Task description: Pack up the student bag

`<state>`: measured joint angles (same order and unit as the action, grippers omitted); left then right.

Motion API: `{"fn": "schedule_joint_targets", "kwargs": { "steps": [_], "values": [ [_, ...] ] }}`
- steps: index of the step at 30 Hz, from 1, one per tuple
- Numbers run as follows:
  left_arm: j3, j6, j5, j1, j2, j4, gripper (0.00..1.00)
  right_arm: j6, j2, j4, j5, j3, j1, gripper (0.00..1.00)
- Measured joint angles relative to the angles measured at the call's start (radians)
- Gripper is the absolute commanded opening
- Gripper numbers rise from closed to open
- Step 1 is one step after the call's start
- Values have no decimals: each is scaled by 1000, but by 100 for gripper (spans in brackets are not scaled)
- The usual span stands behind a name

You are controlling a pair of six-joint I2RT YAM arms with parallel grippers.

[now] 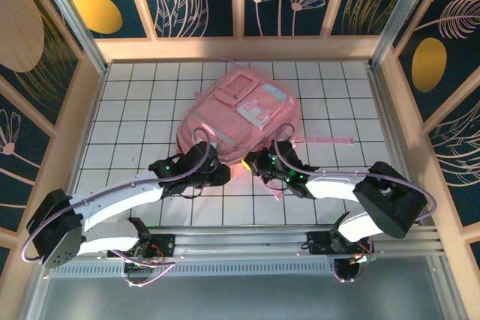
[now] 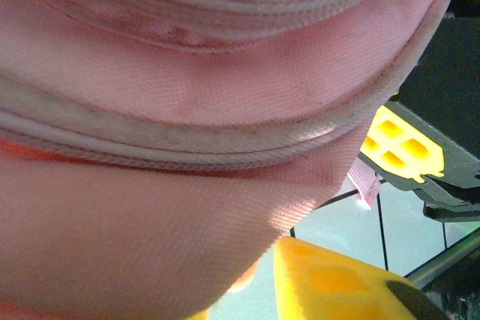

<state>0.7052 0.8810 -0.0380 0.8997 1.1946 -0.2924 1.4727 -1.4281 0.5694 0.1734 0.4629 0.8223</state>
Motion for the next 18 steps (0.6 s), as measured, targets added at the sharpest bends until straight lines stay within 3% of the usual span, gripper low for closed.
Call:
{"fn": "schedule_joint_targets", "kwargs": {
  "steps": [4,8,14,18],
  "values": [
    [0,3,29,0,-10,-4,11,-1,1,0,-8,1,6,0],
    [0,2,46,0,-2,-8,10,-1,1,-2,-16,3,11,0],
    [0,-3,51,0,14,1,30,-4,1,-11,-20,10,21,0],
    [0,2,55,0,33,10,28,-5,0,-20,-23,21,29,0]
  ]
}}
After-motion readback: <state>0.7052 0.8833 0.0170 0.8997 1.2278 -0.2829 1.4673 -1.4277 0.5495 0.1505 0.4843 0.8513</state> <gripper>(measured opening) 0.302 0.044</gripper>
